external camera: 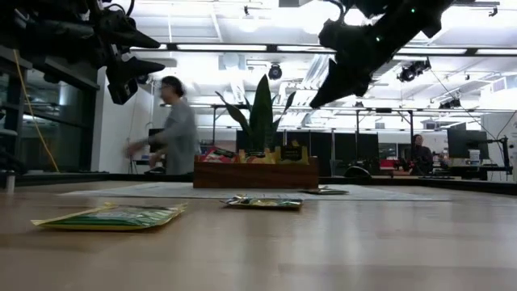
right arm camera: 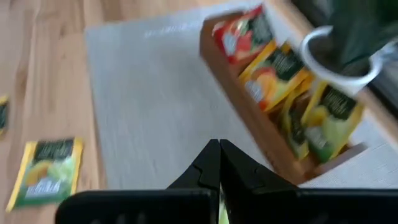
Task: Pick & Place Tea
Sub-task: Put the yellow tea bag into the right section of the wooden organizer
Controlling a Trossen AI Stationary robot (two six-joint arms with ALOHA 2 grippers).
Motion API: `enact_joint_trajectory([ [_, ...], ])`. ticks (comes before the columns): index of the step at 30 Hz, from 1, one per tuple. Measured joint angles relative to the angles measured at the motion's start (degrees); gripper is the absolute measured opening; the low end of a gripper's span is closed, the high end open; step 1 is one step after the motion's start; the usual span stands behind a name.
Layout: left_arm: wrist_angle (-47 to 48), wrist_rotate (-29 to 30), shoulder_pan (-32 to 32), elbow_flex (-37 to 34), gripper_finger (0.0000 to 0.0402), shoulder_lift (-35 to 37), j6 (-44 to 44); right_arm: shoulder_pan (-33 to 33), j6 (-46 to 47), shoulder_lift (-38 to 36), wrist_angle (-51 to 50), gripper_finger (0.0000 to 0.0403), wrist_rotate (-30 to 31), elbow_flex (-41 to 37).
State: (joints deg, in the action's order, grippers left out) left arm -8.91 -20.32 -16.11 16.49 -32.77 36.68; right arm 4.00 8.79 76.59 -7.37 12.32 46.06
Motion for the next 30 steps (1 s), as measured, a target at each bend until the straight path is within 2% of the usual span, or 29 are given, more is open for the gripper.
enact_joint_trajectory([
  [6,0.0,0.1,0.0,0.0,0.0163,0.0,0.2,4.6,-0.2,2.5,-2.2,0.0002,-9.4,0.0],
  [11,0.1,0.6,0.0,0.0,0.0163,0.0,0.2,6.1,-0.5,8.0,-1.9,0.0024,-14.3,0.0],
  [17,0.1,0.6,0.0,0.0,0.0163,0.0,0.2,6.3,-5.8,13.4,-1.1,0.009,-19.3,0.0],
  [24,0.3,0.5,0.0,0.0,0.0163,0.0,0.3,7.7,-8.1,14.1,-1.2,0.019,-17.9,0.0],
  [30,2.4,0.5,0.0,0.0,0.0163,0.0,0.3,8.1,-13.9,14.4,-5.7,0.0227,-18.9,0.0],
])
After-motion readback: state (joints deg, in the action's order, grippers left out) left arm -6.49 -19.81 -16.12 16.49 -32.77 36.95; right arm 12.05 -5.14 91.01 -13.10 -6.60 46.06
